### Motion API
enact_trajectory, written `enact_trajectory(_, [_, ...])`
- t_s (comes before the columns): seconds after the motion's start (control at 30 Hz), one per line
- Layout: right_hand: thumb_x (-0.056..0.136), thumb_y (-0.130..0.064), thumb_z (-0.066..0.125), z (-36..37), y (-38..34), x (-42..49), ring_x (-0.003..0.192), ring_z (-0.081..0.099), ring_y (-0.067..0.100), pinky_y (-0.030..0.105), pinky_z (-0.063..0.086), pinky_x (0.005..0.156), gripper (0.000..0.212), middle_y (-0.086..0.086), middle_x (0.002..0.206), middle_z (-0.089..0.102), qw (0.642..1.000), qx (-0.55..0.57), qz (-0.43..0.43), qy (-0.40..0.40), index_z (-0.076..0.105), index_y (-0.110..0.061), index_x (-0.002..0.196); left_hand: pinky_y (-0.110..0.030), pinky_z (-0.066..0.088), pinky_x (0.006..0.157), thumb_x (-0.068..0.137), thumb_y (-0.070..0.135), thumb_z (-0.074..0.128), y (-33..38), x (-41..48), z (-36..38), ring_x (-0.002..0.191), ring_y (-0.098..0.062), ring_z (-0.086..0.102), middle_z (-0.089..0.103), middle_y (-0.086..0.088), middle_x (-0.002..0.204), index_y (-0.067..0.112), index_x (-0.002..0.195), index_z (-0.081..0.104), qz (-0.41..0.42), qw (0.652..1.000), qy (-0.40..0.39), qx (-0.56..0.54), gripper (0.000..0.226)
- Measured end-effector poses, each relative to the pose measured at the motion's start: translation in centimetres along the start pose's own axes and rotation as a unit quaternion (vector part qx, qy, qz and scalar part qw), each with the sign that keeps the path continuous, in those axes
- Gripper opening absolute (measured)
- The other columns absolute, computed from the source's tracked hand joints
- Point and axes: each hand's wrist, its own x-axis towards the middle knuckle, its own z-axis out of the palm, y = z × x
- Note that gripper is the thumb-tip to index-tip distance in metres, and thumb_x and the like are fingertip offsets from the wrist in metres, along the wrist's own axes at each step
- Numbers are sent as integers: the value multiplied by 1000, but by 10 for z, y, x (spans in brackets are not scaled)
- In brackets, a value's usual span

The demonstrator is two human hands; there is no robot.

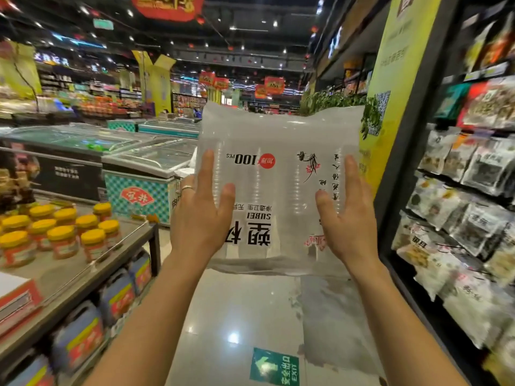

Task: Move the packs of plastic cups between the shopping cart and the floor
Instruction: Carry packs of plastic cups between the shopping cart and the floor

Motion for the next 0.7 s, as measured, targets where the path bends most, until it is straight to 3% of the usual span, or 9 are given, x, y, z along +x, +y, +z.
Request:
enact_trajectory(0.1, [98,-38,50,45,-16,22,141,16,4,17,11,104,70,-3,161,17,1000,-3,4,-1,11,-34,156,-48,43,90,99,51,34,-35,41,1,120,-35,49,40,-14,143,44,153,3,-8,1000,-7,-8,62])
enact_trajectory(0.6, [98,-43,48,209,-18,115,147,17,17,33,21,108,69,0,161,18,1000,-1,6,-17,8,-40,154,-44,42,86,100,49,35,-150,171,35,120,-36,49,36,-15,147,46,153,1,-11,1000,-5,9,63])
enact_trajectory(0.7, [98,-43,48,241,-4,136,146,16,15,27,16,105,69,-2,162,16,1000,11,14,-18,9,-40,154,-44,42,86,100,49,35,-167,198,55,120,-37,50,35,-16,149,46,153,2,-6,1000,-4,21,62])
